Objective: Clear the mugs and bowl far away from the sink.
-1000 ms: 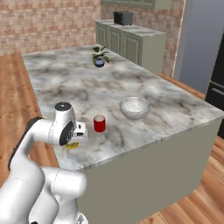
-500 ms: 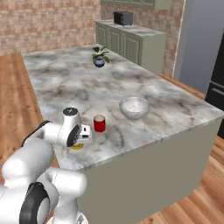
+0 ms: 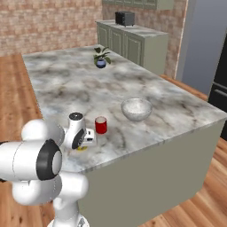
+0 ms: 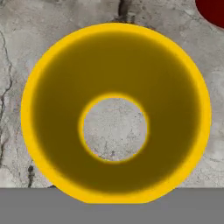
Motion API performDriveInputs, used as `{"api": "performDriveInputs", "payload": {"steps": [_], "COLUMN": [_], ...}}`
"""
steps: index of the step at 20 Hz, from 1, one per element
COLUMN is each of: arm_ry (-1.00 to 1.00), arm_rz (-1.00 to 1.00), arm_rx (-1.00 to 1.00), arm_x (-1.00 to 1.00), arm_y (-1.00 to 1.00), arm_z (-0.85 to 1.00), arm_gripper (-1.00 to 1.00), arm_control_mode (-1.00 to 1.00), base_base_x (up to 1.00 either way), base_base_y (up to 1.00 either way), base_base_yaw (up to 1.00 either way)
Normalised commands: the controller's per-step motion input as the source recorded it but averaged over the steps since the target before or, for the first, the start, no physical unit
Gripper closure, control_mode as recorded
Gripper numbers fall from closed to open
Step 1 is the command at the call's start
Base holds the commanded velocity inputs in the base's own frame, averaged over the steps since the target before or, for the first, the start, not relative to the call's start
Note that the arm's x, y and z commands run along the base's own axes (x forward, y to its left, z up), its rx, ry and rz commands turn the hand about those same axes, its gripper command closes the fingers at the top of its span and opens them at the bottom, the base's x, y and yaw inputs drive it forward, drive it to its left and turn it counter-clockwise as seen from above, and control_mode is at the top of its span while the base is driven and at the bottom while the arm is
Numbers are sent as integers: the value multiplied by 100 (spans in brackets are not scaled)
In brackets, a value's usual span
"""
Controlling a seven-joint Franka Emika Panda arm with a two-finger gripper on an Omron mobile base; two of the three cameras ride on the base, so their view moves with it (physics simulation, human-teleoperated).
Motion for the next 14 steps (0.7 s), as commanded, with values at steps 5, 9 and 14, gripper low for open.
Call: {"api": "performDriveInputs", "payload": {"steps": [5, 9, 14], "arm_ry": [3, 0, 0], "arm_rz": [0, 1, 0], "arm_rx": [0, 0, 0], "arm_x": [38, 3, -6], "arm_y": [1, 0, -6], "arm_z": [-36, 0, 18], "arm_gripper": [-100, -100, -100], "arm_control_mode": [-100, -100, -100], "base_base_x": [0, 0, 0], "base_base_y": [0, 0, 0], "base_base_yaw": [0, 0, 0]}}
